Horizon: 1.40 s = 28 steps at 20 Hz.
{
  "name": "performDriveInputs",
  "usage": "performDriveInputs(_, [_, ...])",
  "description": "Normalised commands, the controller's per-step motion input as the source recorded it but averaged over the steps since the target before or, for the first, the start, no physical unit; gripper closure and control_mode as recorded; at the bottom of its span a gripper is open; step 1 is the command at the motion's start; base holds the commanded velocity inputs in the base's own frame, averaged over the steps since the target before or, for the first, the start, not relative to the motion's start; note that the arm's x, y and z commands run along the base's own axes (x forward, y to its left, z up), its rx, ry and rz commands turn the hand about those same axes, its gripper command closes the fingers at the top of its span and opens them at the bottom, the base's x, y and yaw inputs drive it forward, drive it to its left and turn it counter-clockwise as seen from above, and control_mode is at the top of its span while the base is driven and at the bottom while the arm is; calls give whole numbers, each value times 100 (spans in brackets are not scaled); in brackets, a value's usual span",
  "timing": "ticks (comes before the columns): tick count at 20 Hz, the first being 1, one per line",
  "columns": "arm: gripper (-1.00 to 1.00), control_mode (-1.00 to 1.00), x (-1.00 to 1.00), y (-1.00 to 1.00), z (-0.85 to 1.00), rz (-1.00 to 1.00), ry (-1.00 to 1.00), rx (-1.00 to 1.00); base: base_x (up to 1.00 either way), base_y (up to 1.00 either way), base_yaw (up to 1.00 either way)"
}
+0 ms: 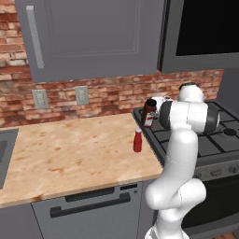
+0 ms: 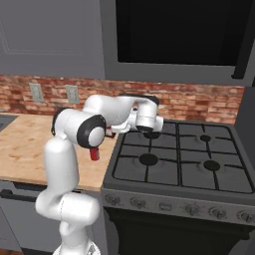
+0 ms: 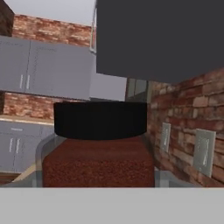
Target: Collect the paprika, ketchup, and shaker from the cabinet and place them next to the stove.
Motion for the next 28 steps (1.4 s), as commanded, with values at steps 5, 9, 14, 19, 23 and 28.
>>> performDriveInputs(5, [100, -100, 28, 20, -23, -1, 0, -6, 0, 0, 0])
performDriveInputs(9, [100, -100, 24, 19, -27, 0, 0, -5, 0, 0, 0])
performDriveInputs(14, [100, -100, 7, 14, -25, 0, 0, -1, 0, 0, 0])
performDriveInputs(19, [100, -100, 5, 13, -19, 0, 0, 0, 0, 0, 0])
performDriveInputs(23, [100, -100, 12, 6, -12, 0, 0, 0, 0, 0, 0])
performDriveInputs(28, [100, -100, 14, 4, -17, 0, 0, 0, 0, 0, 0])
